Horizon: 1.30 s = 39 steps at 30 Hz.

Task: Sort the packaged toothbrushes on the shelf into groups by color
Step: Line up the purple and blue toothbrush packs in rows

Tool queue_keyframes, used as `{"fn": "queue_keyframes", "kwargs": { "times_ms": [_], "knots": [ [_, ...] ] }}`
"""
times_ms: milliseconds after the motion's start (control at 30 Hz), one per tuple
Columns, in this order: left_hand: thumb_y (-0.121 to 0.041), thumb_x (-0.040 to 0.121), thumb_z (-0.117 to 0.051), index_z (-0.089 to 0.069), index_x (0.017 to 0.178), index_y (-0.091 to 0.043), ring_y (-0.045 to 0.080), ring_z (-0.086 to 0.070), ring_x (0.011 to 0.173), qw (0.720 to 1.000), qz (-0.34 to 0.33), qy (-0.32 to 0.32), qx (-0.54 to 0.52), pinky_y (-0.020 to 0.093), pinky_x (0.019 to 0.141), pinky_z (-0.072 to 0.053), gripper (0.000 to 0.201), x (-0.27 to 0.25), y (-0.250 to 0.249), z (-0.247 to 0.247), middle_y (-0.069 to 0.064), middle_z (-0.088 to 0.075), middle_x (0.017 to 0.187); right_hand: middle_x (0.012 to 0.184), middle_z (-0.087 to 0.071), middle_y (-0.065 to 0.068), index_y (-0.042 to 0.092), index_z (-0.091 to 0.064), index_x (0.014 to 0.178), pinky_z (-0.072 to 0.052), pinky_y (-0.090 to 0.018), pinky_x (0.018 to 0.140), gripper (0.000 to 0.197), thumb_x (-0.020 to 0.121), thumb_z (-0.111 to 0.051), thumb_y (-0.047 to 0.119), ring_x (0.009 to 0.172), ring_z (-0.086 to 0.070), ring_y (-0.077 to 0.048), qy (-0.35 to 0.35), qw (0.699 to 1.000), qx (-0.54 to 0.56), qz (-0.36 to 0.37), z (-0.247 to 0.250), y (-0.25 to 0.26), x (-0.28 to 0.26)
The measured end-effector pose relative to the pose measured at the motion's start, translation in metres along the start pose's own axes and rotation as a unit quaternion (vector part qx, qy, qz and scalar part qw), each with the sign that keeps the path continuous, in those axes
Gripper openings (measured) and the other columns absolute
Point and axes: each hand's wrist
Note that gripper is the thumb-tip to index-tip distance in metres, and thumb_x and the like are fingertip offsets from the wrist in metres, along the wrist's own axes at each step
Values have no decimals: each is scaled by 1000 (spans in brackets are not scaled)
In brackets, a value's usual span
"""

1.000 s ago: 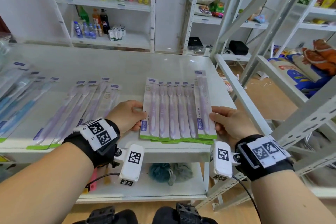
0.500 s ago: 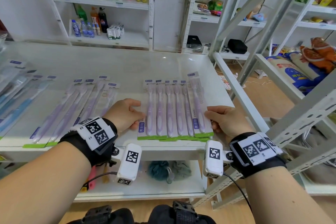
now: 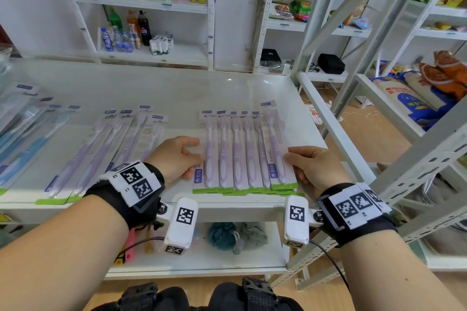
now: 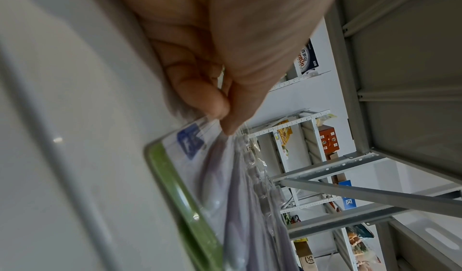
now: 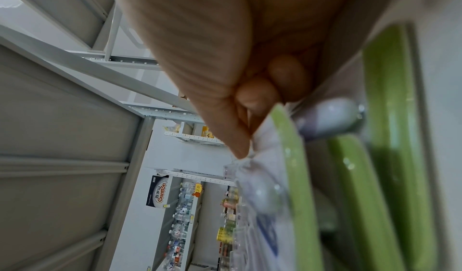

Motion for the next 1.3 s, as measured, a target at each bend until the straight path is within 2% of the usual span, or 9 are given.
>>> {"fn": "queue_keyframes", "kwargs": {
  "times_ms": [267, 400, 500, 700, 833, 900, 1000, 1133, 1300],
  "knots": [
    [-25, 79, -73, -54, 129, -26, 10, -50, 43, 998, -20, 46, 46, 26, 60, -48, 54, -4, -4, 2, -7, -53, 44, 50, -62, 1, 8, -71, 88, -44, -21, 42, 20, 74, -79, 19, 35, -50, -5, 5, 1000, 6, -1, -3, 1, -2],
    [-24, 78, -74, -58, 125, -28, 3, -49, 38, 996, -36, 45, 72, 19, 50, -44, 50, -6, -10, 2, -11, -52, 46, 53, -64, -2, 12, -72, 83, -50, -33, 53, 25, 66, -83, 26, 38, -53, -14, 1, 1000, -14, 4, -4, -3, 2],
    [-21, 78, -74, -59, 125, -26, 1, -48, 37, 996, -38, 46, 71, 18, 48, -43, 50, -7, -12, 1, -10, -51, 52, 63, -68, -7, 14, -72, 79, -56, -42, 60, 26, 62, -84, 28, 47, -60, -19, -1, 1000, -14, 5, -4, -4, 3],
    [-23, 78, -74, -58, 126, -27, 0, -49, 38, 995, -43, 49, 79, 17, 49, -42, 51, -6, -10, 2, -9, -52, 56, 50, -61, 1, 12, -71, 83, -47, -26, 48, 24, 67, -83, 24, 36, -52, -11, -6, 1000, -6, 5, -5, -3, 1],
    [-24, 78, -74, -58, 125, -28, 0, -50, 38, 995, -44, 47, 79, 14, 47, -42, 50, -4, -8, 2, -11, -53, 49, 47, -58, 3, 12, -70, 84, -43, -23, 41, 24, 68, -83, 25, 32, -48, -10, -9, 1000, -7, 0, -5, -2, 0],
    [-25, 78, -73, -57, 126, -29, 2, -51, 40, 995, -41, 46, 78, 18, 52, -44, 51, -3, -7, 2, -12, -54, 47, 45, -56, 4, 11, -70, 87, -39, -21, 36, 24, 69, -82, 23, 31, -45, -8, -14, 1000, -3, -3, -5, -1, -1],
    [-25, 79, -72, -53, 129, -27, 8, -52, 45, 997, -28, 47, 59, 24, 58, -48, 53, -1, -7, 3, -7, -57, 53, 46, -55, 2, 9, -69, 91, -37, -22, 38, 25, 72, -80, 22, 31, -40, -9, -15, 1000, 1, -15, -3, 3, -1],
    [-16, 82, -69, -49, 132, -22, 16, -52, 52, 998, -8, 63, -5, 29, 57, -48, 54, -5, -13, 10, 3, -60, 59, 52, -59, 1, 16, -71, 86, -35, -22, 37, 19, 73, -79, 26, 33, -38, -10, -35, 998, -36, -25, 1, 13, -4],
    [-9, 85, -64, -58, 121, -16, 3, -58, 46, 997, -37, 7, -68, 16, 47, -47, 37, -16, -26, 48, -1, -61, 68, 47, -55, 7, 16, -72, 84, -32, -24, 41, 15, 74, -77, 26, 34, -36, -10, -32, 995, -77, 50, -12, 40, -4]
  ]
}}
Point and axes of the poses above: each hand's wrist, its own x-axis towards the middle knuckle, its own z-axis out of the back of the hand, y = z × x
